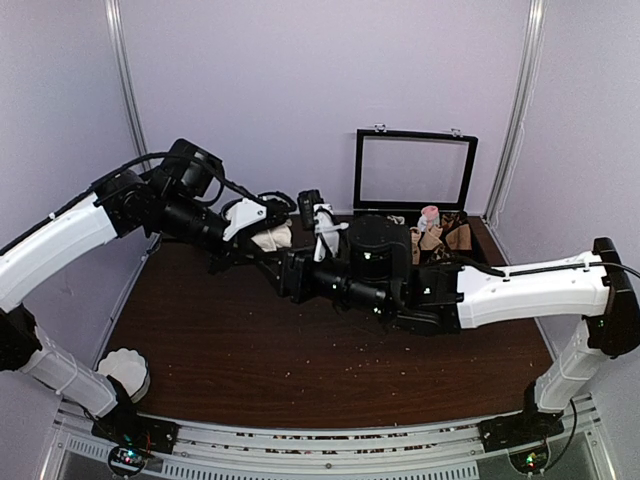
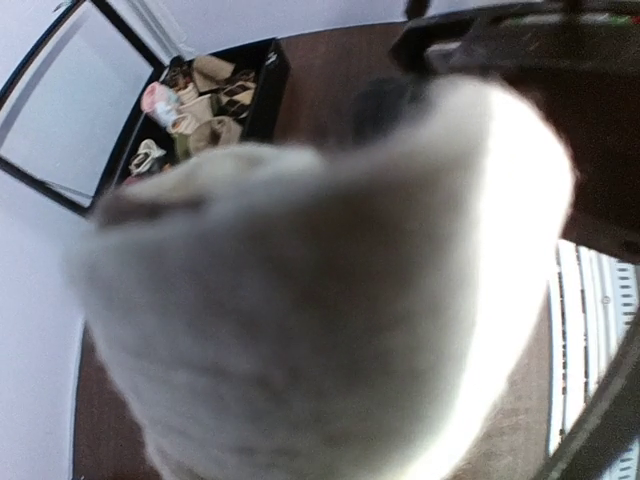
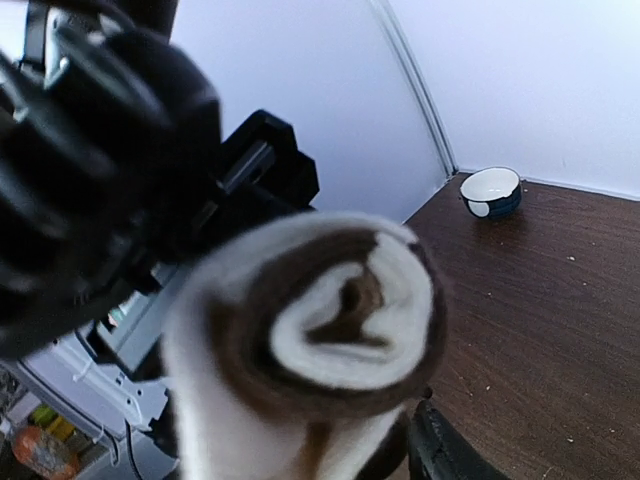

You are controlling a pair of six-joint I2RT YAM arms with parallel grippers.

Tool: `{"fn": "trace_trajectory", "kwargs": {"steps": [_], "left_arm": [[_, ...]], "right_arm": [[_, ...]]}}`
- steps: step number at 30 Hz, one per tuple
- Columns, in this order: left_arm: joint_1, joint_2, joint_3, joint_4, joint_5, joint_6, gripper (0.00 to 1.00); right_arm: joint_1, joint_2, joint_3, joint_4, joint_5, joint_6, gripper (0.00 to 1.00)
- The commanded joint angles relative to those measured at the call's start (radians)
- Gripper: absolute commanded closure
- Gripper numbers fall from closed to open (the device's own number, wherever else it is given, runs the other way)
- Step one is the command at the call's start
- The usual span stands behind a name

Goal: Roll the socks
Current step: Roll the sock, then place the sock in the storage box.

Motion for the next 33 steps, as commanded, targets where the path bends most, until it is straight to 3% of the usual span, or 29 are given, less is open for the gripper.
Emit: {"fn": "trace_trajectory", "kwargs": {"steps": [1,6,13,19,20,21,22,23,24,28,33], "left_arm": [[0.006,0.050,0.093,-0.160,0.288,0.087,1.00],[0.007,0.136,0.182,-0.358,0.477,0.178,1.00],[0.007,0.190,0.241,-0.488,0.568,0.253,1.00],[0.010,0.201,0.257,-0.506,0.572,0.257,1.00],[0.012,0.203,0.256,-0.490,0.554,0.241,0.98],[0.016,0.203,0.249,-0.461,0.520,0.201,0.86],[0.022,0.202,0.236,-0.419,0.466,0.150,0.65],[0.033,0.198,0.221,-0.370,0.400,0.101,0.28],[0.047,0.196,0.206,-0.336,0.347,0.068,0.05],[0.135,0.207,0.181,-0.274,0.134,0.003,0.02],[0.262,0.181,0.091,-0.218,0.017,-0.005,0.02]], "right_arm": [[-0.022,-0.079,-0.052,0.069,-0.169,-0.144,0.46],[-0.067,-0.102,-0.021,0.018,-0.377,-0.190,0.52],[-0.083,-0.100,0.021,-0.034,-0.453,-0.214,0.67],[-0.092,-0.095,0.015,-0.014,-0.508,-0.197,1.00],[-0.096,-0.099,0.007,-0.018,-0.499,-0.198,1.00],[-0.103,-0.106,-0.005,-0.025,-0.482,-0.199,1.00],[-0.114,-0.117,-0.018,-0.033,-0.459,-0.198,1.00],[-0.130,-0.133,-0.034,-0.048,-0.430,-0.199,1.00],[-0.149,-0.150,-0.050,-0.073,-0.400,-0.202,1.00],[-0.270,-0.255,-0.123,-0.254,-0.199,-0.246,1.00],[-0.506,-0.329,-0.153,-0.509,0.119,-0.361,1.00]]}}
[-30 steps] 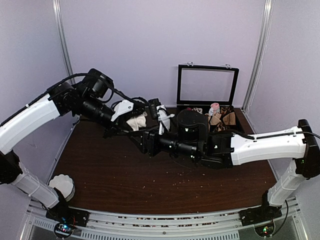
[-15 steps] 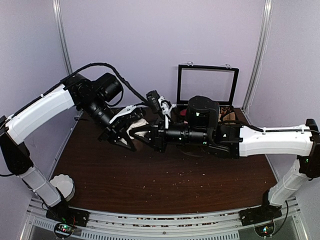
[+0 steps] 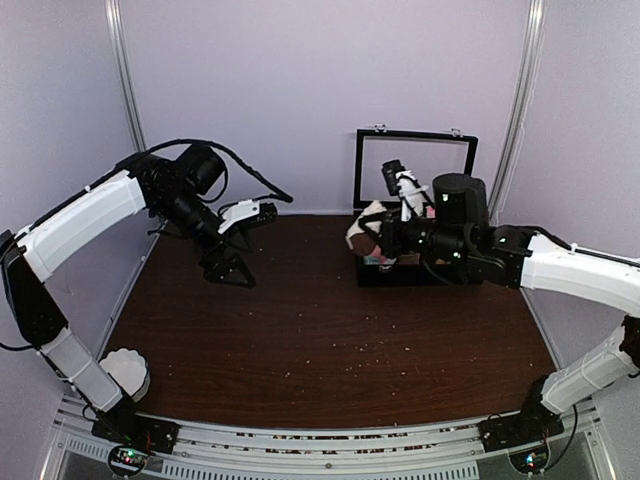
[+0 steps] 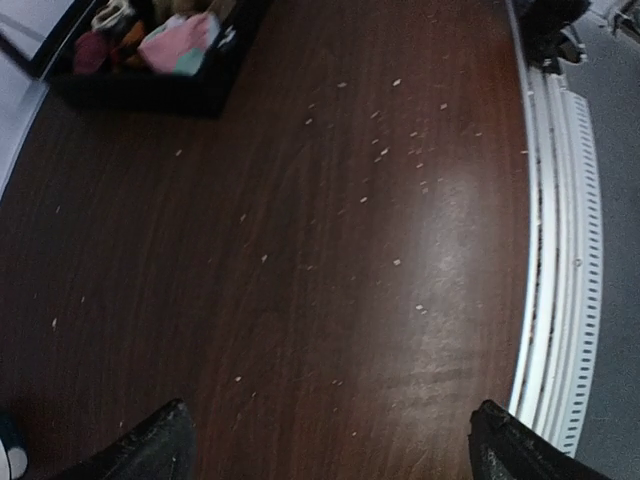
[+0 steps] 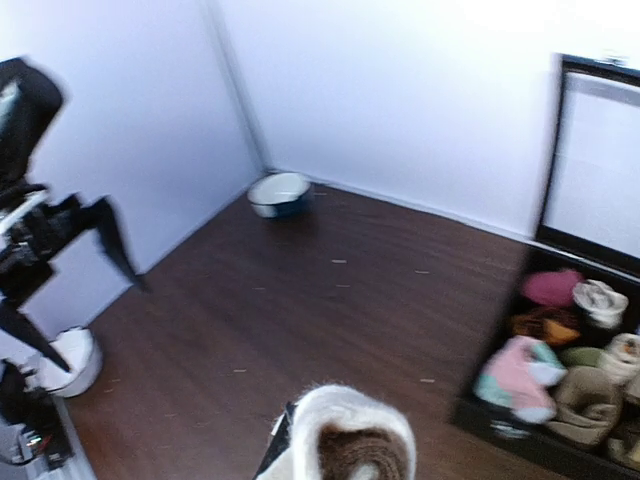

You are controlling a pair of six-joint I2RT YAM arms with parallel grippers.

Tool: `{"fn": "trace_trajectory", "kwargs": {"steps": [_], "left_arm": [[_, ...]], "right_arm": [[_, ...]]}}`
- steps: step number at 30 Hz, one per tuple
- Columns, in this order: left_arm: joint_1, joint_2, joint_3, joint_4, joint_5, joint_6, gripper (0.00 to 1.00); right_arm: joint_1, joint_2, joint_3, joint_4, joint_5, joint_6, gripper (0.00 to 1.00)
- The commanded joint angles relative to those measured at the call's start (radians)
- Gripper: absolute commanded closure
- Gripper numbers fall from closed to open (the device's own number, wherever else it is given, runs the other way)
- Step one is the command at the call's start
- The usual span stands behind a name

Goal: Roll the socks
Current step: Place the sock in the storage box.

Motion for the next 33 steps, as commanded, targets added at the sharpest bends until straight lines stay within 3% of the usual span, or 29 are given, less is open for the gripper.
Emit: {"fn": "trace_trajectory", "kwargs": {"steps": [1,6,12,20,33], "left_arm": [[0.109,-0.030,-0.094,0.101,-0.170,-0.037,0.02],[0.179,-0.075,-0.168,0.152,-0.206,-0.037,0.02],[0.291,-0.105,-0.225,0.232,-0.168,-0.089,0.02],[0.489,-0.104,-0.213,0.256,-0.100,-0.111,0.02],[0.534,-0.112,-0.240,0.298,-0.150,-0.121,0.02]], "right_arm": [[-0.207,-0.058,-0.025,-0.248,0.334,-0.121,1.00],[-0.431,0.021,-0.020,-0.307,0.386,-0.175,1.00],[-0.581,0.201,0.064,-0.347,0.388,-0.152,1.00],[-0.671,0.337,0.160,-0.339,0.363,-0.141,1.00],[-0.745,0.452,0.177,-0.321,0.304,-0.117,1.00]]}}
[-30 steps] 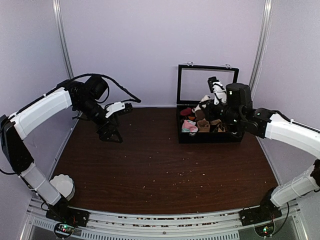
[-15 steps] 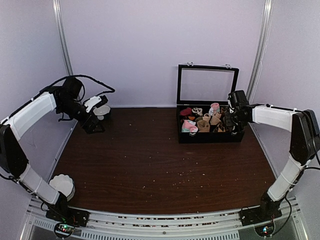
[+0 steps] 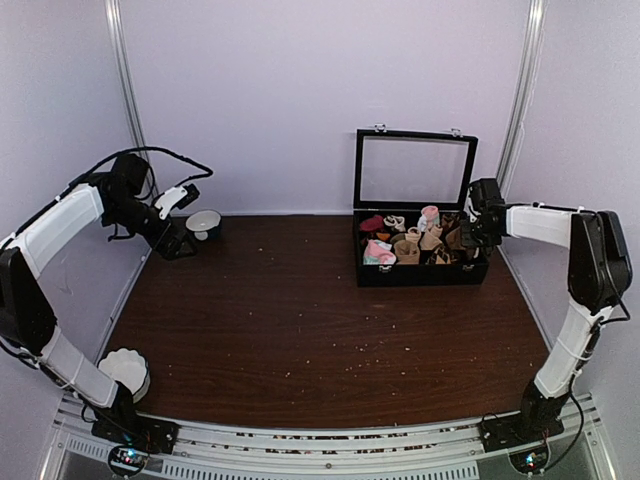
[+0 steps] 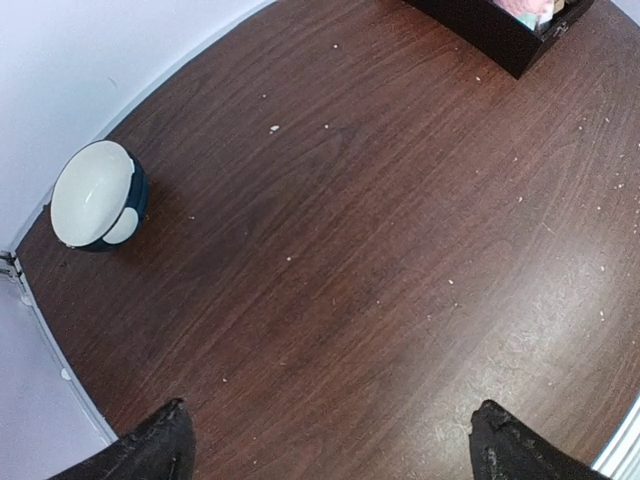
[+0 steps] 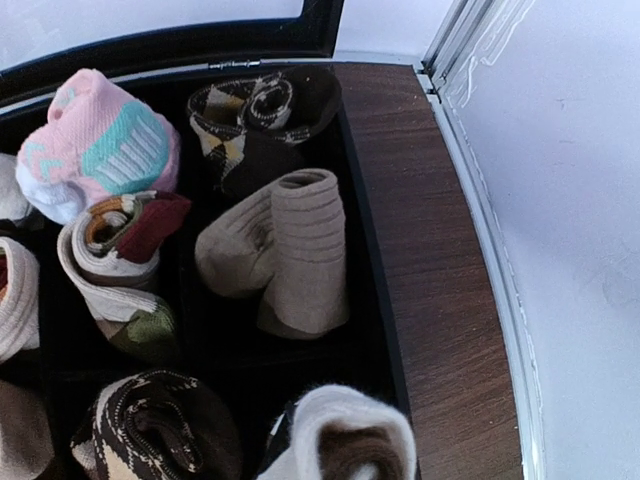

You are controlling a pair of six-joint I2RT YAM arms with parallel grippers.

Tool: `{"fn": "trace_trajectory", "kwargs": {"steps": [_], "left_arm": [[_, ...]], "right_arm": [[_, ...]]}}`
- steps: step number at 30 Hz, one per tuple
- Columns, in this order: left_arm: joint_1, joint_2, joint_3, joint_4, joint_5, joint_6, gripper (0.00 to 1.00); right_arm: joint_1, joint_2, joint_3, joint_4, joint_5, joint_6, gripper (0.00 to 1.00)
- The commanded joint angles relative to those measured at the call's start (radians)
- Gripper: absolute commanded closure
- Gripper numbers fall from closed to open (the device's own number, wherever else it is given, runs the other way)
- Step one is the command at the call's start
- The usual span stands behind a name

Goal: Roll the socks
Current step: Place the sock in the storage box.

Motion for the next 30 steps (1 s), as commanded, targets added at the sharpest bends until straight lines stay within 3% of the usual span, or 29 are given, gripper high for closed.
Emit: {"fn": "trace_trajectory", "kwargs": {"steps": [1,12,21,22,26,28,30], "left_arm": [[0.025,-0.019,-0.011,0.054,-0.009,-0.017,0.02],[0.029,-0.049,-0.014,0.041,0.016,0.010,0.02],[0.030,-0.064,0.004,0.044,-0.028,0.003,0.02],[0.031,-0.067,0.003,0.046,-0.034,0.001,0.02],[0.041,-0.086,-0.014,0.061,-0.065,-0.008,0.02],[0.050,-0.097,-0.026,0.076,-0.085,-0.012,0.02],[0.068,-0.110,-0.041,0.103,-0.099,-0.022,0.02]], "right_arm": [[-0.003,0.029,-0.006,0.016,-0.007,0.020,1.00],[-0.045,0.103,0.034,-0.020,-0.038,0.025,0.94],[-0.045,0.047,-0.030,-0.014,-0.087,0.029,0.44],[-0.045,0.029,-0.036,-0.015,-0.087,0.029,0.34],[-0.045,-0.058,-0.057,-0.020,-0.111,0.026,0.22],[-0.045,-0.119,-0.078,-0.012,-0.123,0.029,0.01],[-0.044,-0.197,-0.113,0.001,-0.133,0.030,0.00]]}}
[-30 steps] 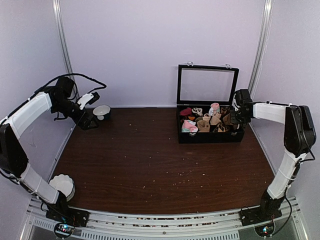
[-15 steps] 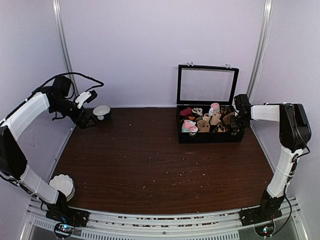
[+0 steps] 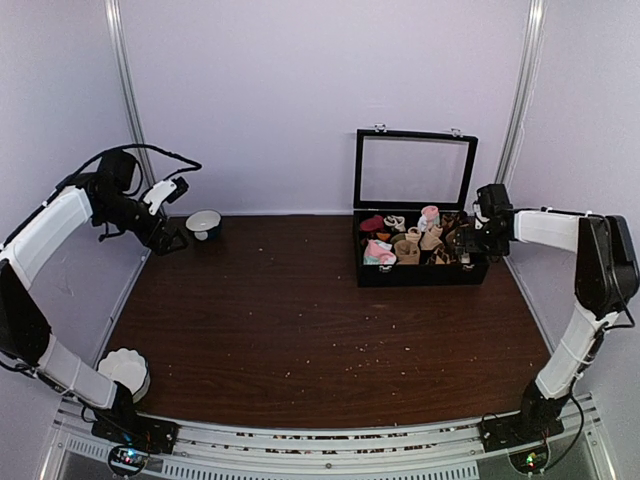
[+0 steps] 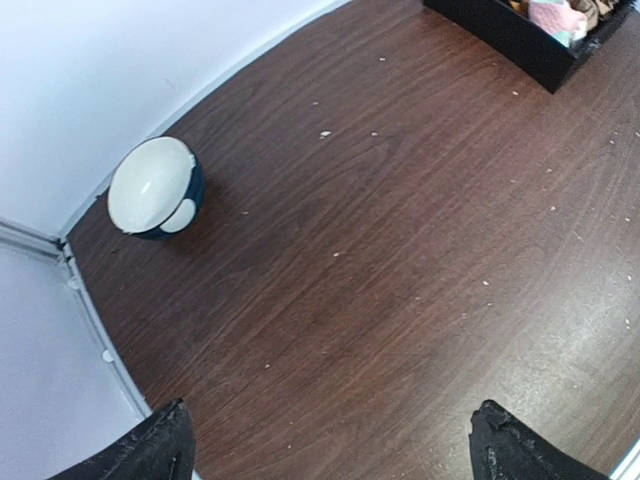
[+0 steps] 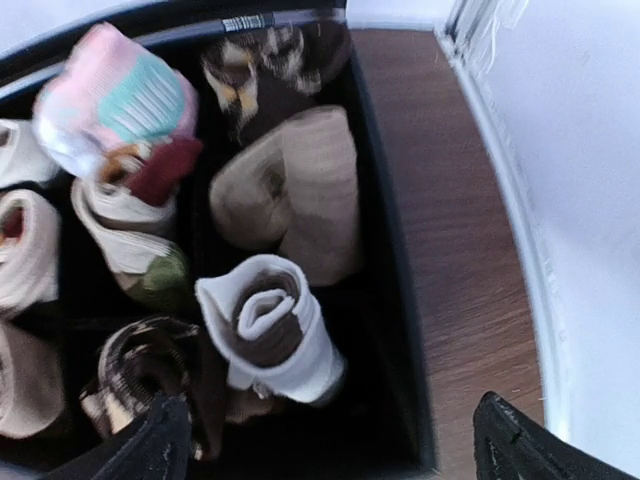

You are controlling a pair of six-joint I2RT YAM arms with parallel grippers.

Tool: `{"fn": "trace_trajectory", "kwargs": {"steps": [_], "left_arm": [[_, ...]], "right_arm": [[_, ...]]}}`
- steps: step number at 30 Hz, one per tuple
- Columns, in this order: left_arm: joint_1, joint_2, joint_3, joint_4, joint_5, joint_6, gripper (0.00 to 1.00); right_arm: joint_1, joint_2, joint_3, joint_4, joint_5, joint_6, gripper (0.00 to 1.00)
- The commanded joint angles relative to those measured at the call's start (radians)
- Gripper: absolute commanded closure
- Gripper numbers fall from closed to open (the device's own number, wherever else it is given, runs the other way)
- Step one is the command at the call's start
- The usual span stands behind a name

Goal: Roll the socks
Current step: Place the sock in the storage box, then reset both arms

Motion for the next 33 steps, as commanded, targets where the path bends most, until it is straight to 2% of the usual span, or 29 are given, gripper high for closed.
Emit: {"fn": "trace_trajectory", "kwargs": {"steps": [1,5,8,11,15,18,20,24,26,27,31,33], "left_arm": [[0.047,-0.049,-0.037,0.094,-0.051,-0.029,0.02],[0.104,-0.054,-0.104,0.230,-0.076,-0.074,0.02],[0.151,-0.065,-0.218,0.457,-0.139,-0.145,0.02],[0.177,-0.064,-0.345,0.677,-0.120,-0.182,0.02],[0.178,-0.021,-0.456,0.892,-0.094,-0.198,0.02],[0.178,0.042,-0.477,0.955,-0.050,-0.237,0.02],[0.179,0.079,-0.494,0.995,-0.019,-0.265,0.02],[0.177,0.091,-0.616,1.172,-0.008,-0.325,0.02],[0.177,0.071,-0.702,1.305,-0.032,-0.349,0.02],[0.178,0.055,-0.723,1.316,-0.049,-0.356,0.02],[0.176,-0.056,-0.857,1.456,-0.077,-0.397,0.02],[0.176,-0.077,-0.891,1.496,-0.098,-0.420,0.02]], "right_arm": [[-0.007,-0.192,-0.073,0.044,-0.013,0.004,0.00],[-0.007,-0.384,-0.263,0.176,-0.001,0.012,0.00],[-0.008,-0.513,-0.413,0.287,0.093,0.058,0.00],[-0.009,-0.619,-0.562,0.405,0.197,0.077,0.00],[-0.009,-0.670,-0.701,0.519,0.330,0.041,0.00],[-0.009,-0.656,-0.736,0.533,0.442,0.075,0.00],[-0.011,-0.660,-0.773,0.600,0.474,0.084,0.00],[-0.011,-0.710,-0.926,0.870,0.452,0.069,0.00],[-0.011,-0.698,-0.996,1.042,0.420,0.032,0.00],[-0.011,-0.685,-1.013,1.108,0.415,0.012,0.00],[-0.013,-0.649,-1.011,1.173,0.389,0.015,0.00],[-0.013,-0.632,-1.016,1.219,0.306,0.004,0.00]]}}
